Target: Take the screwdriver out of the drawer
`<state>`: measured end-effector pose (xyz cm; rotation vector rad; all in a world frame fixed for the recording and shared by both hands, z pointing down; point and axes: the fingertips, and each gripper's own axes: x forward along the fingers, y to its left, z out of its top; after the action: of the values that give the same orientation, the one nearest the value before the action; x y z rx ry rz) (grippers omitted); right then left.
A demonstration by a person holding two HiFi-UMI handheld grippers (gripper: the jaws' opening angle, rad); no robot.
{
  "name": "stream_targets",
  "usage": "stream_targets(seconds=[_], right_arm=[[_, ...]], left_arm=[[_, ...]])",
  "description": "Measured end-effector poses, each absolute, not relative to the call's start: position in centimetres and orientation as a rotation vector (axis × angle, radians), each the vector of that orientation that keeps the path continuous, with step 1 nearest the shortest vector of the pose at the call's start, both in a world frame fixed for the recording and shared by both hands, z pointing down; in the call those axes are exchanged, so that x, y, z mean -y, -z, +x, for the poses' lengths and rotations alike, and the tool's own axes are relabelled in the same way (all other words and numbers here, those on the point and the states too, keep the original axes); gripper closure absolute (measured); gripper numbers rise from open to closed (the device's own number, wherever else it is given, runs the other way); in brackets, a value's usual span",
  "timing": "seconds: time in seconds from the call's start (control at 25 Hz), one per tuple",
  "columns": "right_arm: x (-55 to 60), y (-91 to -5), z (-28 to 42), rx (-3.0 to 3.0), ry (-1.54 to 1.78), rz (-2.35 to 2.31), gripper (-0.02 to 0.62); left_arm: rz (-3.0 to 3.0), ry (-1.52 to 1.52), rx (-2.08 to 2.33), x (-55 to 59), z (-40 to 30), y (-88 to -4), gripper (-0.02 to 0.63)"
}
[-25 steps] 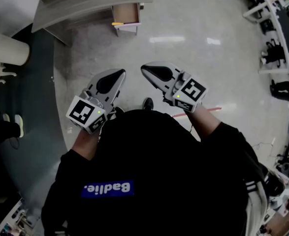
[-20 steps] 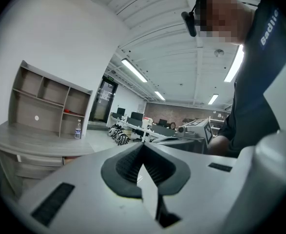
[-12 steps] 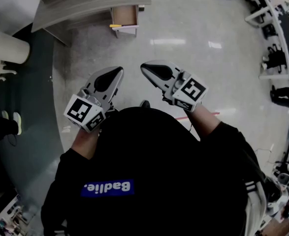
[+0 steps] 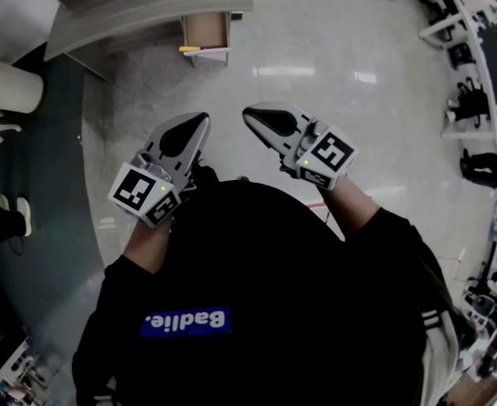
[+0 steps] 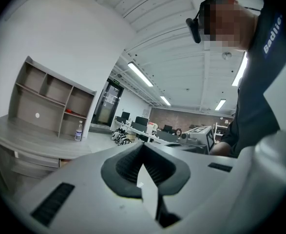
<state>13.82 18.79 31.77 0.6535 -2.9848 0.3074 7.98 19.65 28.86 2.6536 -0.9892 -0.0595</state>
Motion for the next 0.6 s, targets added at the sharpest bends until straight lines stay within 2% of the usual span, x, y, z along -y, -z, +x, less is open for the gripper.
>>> stream_targets(seconds=[0.6], right_arm=[[-3.9, -32.5, 5.1, 2.899, -0.273, 0.720, 0.565]], left_arm=[[2.680, 0.101, 0.863, -3.7, -0.2, -28.7, 0.604]])
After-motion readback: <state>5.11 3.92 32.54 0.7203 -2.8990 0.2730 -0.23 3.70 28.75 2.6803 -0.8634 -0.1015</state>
